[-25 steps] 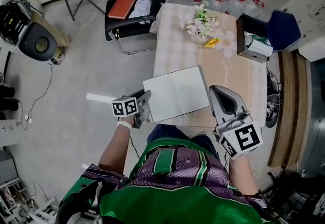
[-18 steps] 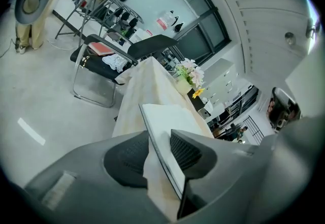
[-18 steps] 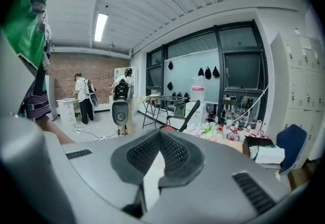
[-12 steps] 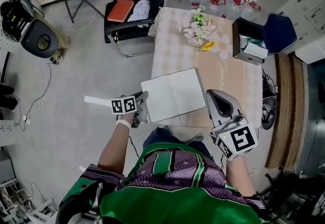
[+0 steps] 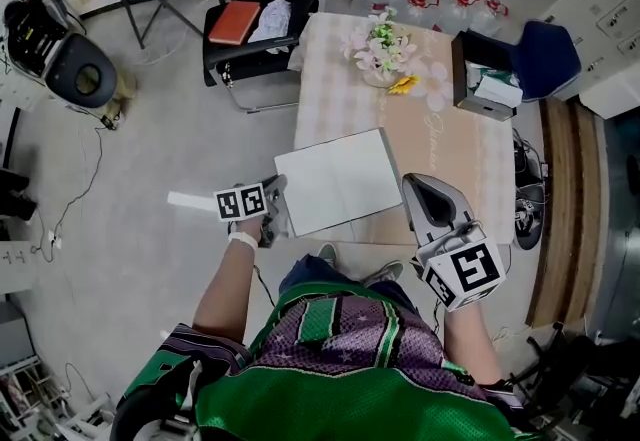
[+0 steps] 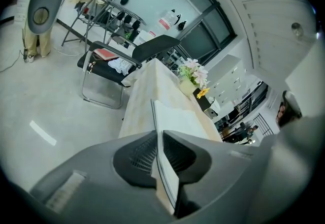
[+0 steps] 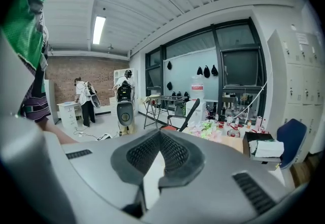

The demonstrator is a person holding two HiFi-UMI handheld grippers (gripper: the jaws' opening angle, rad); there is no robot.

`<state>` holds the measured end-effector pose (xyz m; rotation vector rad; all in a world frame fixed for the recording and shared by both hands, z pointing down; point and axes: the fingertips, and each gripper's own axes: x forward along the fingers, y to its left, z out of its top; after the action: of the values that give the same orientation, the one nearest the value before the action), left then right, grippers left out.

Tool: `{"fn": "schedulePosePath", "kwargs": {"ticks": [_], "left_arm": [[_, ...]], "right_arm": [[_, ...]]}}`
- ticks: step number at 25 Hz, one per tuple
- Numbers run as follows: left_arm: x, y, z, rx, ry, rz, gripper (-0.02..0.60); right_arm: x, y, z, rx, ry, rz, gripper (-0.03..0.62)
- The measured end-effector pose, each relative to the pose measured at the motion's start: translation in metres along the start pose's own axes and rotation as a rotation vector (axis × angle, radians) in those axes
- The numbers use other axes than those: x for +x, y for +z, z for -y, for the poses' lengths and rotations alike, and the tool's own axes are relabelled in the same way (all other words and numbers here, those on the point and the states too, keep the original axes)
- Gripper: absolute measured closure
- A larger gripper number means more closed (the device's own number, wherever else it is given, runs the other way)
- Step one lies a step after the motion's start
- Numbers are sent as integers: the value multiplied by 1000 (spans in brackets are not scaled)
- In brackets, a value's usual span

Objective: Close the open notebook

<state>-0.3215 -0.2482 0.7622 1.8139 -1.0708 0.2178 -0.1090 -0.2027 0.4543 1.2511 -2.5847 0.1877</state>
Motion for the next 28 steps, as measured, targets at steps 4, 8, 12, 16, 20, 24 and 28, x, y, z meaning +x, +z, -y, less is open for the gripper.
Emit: {"fn": "schedulePosePath", "kwargs": {"ticks": [4,8,12,16,20,24,28], "left_arm": [[-5,3,4,-14,-2,6,535],[-12,9,18,1,-33,23,535],[-15,14,30,8,-48,47,534],[-20,19,43,-23,-57,96,528],[-26,24,63,-12,-48,135,506],[-30,31,81,-7,-41,177,502],[-32,34,101,7,-43,199,500]], "right_arm": [[-3,-2,-1,21,-2,-2,594],[-10,2,-2,19,8,13,594],[-14,1,5,28,25,25,594],[-20,5,13,36,45,49,594],[-29,12,25,50,70,79,594],[-34,21,36,48,101,111,594],[-35,25,46,82,124,129,594]]}}
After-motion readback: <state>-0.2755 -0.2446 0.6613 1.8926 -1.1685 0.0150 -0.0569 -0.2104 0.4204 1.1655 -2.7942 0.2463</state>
